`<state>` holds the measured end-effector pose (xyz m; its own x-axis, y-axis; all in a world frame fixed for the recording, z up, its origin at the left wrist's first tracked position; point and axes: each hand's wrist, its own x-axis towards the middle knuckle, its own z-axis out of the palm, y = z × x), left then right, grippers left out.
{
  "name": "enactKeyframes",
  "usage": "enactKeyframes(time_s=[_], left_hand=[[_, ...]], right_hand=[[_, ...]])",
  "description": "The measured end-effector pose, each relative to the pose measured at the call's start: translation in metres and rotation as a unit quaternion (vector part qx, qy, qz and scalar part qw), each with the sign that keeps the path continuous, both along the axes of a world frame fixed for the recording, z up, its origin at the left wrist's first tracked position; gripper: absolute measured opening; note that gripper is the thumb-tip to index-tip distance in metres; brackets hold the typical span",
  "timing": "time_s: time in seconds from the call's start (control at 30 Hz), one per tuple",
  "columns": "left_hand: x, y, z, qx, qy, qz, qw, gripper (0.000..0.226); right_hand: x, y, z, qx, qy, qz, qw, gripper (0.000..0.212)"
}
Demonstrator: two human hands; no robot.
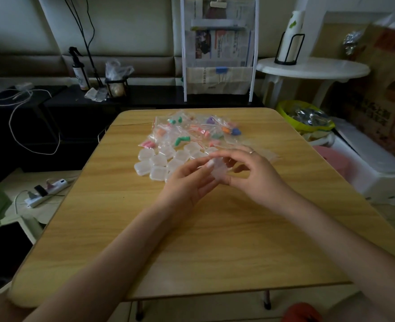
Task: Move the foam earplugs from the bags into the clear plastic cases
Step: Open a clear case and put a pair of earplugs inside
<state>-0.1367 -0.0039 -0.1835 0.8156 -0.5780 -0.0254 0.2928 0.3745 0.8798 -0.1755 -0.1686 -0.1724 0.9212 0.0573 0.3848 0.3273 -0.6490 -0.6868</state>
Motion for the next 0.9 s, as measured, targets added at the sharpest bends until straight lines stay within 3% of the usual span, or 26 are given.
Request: enactKeyframes(time_s=[0.27,0.53,0.9], left_hand=[[0.003,0.004,-0.001,0.006,0.018,-0.02,1.0,0.02],[0.004,0.005,-0.004,0.01,0.047,-0.031,0.998,0.031],[0.001,0.005,-0.001,0.022,0.063,-0.024,0.997,0.035]], right_hand=[[-0.003,0.003,0.005,-0.052,0.003,0.003,0.999,0.048],[-0.008,0.002,0.008,-0.069,0.005,0.019,0.997,0.042],[-0.011,0.007,-0.008,-0.294,-0.096,-0.013,0.951,0.045]])
